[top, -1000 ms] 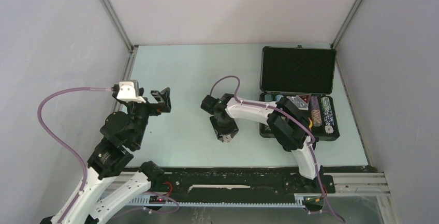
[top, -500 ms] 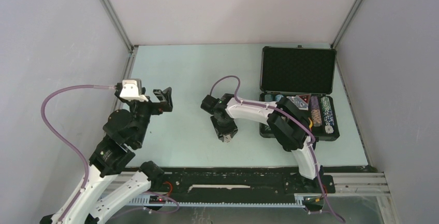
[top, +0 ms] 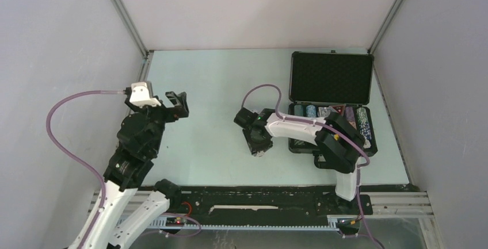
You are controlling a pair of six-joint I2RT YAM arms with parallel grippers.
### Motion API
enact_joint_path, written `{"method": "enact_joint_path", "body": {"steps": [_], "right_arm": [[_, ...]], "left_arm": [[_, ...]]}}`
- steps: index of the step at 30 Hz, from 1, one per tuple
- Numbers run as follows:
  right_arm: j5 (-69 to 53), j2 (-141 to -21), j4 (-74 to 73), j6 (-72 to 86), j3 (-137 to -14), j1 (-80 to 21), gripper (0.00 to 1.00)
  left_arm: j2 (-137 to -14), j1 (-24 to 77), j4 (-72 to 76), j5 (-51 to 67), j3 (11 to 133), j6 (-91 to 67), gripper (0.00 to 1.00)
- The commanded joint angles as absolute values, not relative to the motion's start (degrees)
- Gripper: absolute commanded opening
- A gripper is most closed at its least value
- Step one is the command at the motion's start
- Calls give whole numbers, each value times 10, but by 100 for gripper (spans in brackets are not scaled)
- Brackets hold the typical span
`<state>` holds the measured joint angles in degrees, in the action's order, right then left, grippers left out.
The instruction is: Pack up texas hold em set
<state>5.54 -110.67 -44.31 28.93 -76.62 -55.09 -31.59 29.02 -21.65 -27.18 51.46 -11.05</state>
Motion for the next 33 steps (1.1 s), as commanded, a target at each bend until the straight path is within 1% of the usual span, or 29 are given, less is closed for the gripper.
{"method": "enact_joint_path", "body": {"steps": [1, 5, 8, 10, 12, 14, 17, 22, 26, 27, 30, 33], "right_arm": [[87, -1029, -394, 264, -731, -544, 34], [88, -977, -372, 245, -689, -540, 33], [83, -931, -360, 228, -663, -534, 33], [80, -893, -355, 214, -649, -530, 33], [76, -860, -352, 200, -638, -526, 33], [62, -830, -348, 191, -628, -520, 33], [39, -792, -334, 171, -615, -518, 33], [21, -757, -321, 142, -606, -522, 34], [25, -743, -317, 130, -606, -532, 34], [28, -740, -314, 129, -606, -535, 34], [29, -733, -306, 125, -606, -543, 34], [32, -731, -297, 123, -606, -547, 34]], "left_arm": [[-349, 208, -208, -148, 522, -186, 100], [-406, 126, -181, 6, 514, -247, 100], [-487, 73, -146, 170, 510, -294, 100], [-561, 55, -103, 293, 509, -331, 100], [-631, 52, -74, 391, 511, -358, 100], [-686, 57, -52, 455, 508, -377, 99], [-724, 89, -32, 486, 503, -388, 98], [-766, 180, -37, 528, 513, -368, 89], [-778, 221, -59, 533, 521, -347, 89], [-783, 224, -67, 533, 523, -343, 86], [-794, 229, -73, 534, 525, -340, 74], [-801, 240, -81, 534, 526, -331, 65]]}}
